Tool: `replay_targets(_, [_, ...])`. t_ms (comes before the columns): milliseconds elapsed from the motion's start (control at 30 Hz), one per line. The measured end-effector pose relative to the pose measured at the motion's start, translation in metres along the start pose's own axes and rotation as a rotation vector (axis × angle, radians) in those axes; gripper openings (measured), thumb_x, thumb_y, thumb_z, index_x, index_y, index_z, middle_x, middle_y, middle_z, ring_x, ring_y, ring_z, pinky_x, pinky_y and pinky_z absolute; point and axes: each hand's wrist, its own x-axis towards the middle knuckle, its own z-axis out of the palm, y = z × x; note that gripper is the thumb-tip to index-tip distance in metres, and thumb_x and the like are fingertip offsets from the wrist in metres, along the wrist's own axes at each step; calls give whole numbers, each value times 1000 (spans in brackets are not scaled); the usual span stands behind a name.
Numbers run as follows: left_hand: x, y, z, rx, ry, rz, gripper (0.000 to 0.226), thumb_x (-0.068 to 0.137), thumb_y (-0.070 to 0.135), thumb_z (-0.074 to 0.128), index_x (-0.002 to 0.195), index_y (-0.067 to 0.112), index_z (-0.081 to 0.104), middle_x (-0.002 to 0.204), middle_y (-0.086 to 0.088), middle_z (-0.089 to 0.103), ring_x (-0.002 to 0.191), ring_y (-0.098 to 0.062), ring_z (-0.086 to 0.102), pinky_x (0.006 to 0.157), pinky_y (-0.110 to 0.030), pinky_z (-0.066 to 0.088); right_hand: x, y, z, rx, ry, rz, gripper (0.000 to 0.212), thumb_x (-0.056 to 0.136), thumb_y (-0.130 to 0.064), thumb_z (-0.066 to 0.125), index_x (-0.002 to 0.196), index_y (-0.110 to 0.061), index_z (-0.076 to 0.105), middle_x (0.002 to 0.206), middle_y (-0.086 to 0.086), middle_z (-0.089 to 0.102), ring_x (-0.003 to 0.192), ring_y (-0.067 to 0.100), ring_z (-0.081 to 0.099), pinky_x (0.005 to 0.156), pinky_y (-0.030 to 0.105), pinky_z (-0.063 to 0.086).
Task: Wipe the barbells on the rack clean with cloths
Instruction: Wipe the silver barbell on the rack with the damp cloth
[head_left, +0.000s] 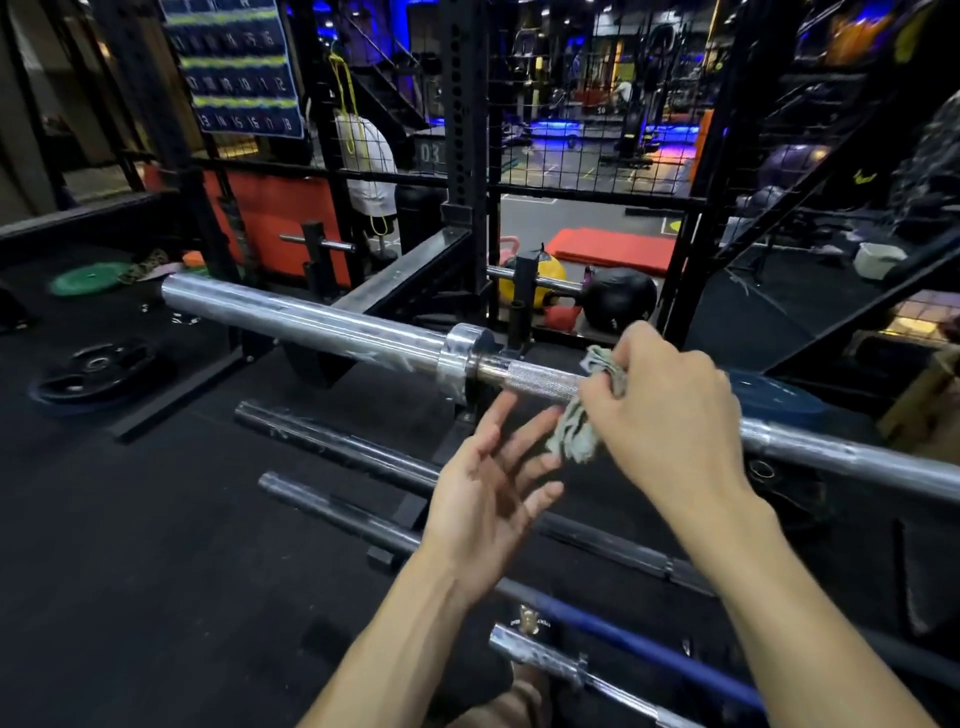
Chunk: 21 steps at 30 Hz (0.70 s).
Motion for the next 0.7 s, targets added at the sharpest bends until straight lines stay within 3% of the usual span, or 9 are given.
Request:
replay_targets(133, [-37, 9, -11, 88, -11, -49, 41, 108, 30, 33, 143, 35, 53, 133, -1, 69, 87, -16, 59, 79, -30, 52, -8, -10, 0, 21, 2, 54, 15, 98, -25, 52, 93, -12, 45, 64, -1, 39, 67, 33, 40, 61, 40, 29])
replay_targets(300, [-84, 24, -31, 56, 50, -64, 39, 106, 26, 38, 139, 27, 59, 129, -7, 70, 79, -17, 59, 75, -31, 48, 2, -72, 37, 140, -105, -43, 12, 101, -21, 47, 99, -11, 41, 83, 17, 63, 78, 39, 56, 61, 40, 31])
replay_targets(367, [-105, 35, -37, 63, 61, -40, 40, 105, 24, 37, 138, 24, 59, 129, -8, 70, 80, -19, 57, 76, -32, 46, 0, -82, 38, 143, -115, -36, 12, 102, -23, 47, 101, -12, 44, 81, 12, 61, 77, 37, 54, 60, 40, 32])
replay_targets(467, [-132, 51, -43, 88, 72, -4, 40, 105, 23, 36, 136, 22, 61, 127, -8, 71, 81, -19, 55, 77, -32, 45, -20, -70, 23, 45, -188, 21, 11, 102, -24, 47, 95, -15, 45, 73, 0, 49, 76, 31, 51, 59, 38, 32])
replay_targets(600, [-166, 56, -37, 101, 45, 9, 38, 105, 23, 38, 132, 21, 64, 125, -9, 72, 80, -18, 56, 75, -30, 46, -62, -44, -7, -30, -310, 79, 10, 98, -29, 51, 96, -19, 53, 93, 4, 63, 92, 34, 59, 69, 39, 46])
replay_targets(700, [-193, 53, -27, 141, 11, 12, 34, 105, 24, 44, 130, 18, 66, 123, -9, 73, 79, -17, 58, 74, -30, 47, -89, -40, -45, 66, -270, 7, 4, 98, -26, 56, 94, -26, 58, 76, -2, 63, 82, 29, 61, 71, 39, 47])
